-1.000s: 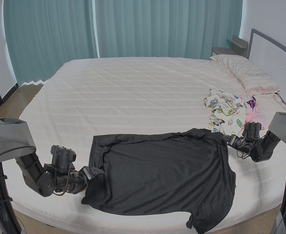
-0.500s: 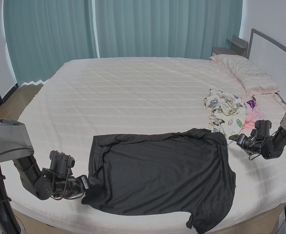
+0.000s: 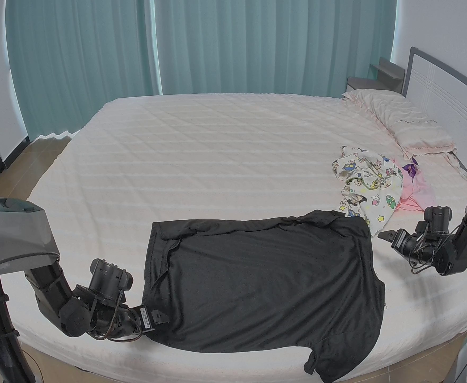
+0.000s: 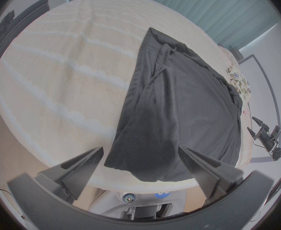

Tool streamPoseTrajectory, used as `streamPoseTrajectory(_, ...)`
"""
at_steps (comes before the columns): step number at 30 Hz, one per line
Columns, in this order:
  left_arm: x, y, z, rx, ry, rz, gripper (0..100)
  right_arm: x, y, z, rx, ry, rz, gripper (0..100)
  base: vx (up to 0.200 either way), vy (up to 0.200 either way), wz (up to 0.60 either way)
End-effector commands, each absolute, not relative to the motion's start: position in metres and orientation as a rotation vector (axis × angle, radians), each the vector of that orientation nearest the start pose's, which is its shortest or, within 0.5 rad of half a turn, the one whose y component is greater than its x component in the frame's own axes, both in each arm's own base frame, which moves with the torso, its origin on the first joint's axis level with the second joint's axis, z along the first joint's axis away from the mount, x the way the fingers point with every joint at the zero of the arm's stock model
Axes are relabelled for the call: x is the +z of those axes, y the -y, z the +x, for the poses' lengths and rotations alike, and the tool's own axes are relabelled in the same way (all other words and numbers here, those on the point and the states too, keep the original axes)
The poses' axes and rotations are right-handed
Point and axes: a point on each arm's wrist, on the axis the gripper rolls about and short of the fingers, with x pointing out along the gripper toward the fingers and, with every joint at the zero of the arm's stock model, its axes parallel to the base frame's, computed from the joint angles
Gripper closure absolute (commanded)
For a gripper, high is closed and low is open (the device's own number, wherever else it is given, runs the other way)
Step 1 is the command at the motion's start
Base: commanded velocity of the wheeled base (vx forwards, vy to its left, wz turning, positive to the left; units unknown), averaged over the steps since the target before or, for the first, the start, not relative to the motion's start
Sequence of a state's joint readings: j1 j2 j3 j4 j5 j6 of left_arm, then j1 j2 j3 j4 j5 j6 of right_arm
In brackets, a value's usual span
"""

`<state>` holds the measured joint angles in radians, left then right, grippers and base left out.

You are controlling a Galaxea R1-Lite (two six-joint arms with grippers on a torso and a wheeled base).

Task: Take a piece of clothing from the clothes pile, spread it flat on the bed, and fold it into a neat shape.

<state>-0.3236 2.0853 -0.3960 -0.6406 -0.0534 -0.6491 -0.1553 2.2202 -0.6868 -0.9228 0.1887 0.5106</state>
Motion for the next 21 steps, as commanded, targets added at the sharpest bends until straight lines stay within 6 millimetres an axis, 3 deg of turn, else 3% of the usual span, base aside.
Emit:
streamPoseTrajectory(1,-0.018,0.091,0.233,-0.003,-1.149,-0.403,100,0.004,0.044,0.327,-0.116,-0.614,0.601,0,0.0,0.0,0.0)
streamPoseTrajectory(8,-0.021,0.087,0.223,0.075,-1.143,-0.316,100,0.004,0.041,0.312,-0.121,-0.623,0.608,0,0.0,0.0,0.0)
streamPoseTrajectory(13,-0.007,0.082,0.213,0.077,-1.185,-0.263,100,0.011,0.039,0.302,-0.111,-0.622,0.61,0,0.0,0.0,0.0)
streamPoseTrajectory(15,0.007,0.079,0.204,0.081,-1.221,-0.236,100,0.014,0.036,0.297,-0.1,-0.628,0.608,0,0.0,0.0,0.0)
streamPoseTrajectory(21,0.013,0.079,0.2,0.086,-1.275,-0.201,100,0.014,0.032,0.294,-0.09,-0.638,0.604,0,0.0,0.0,0.0)
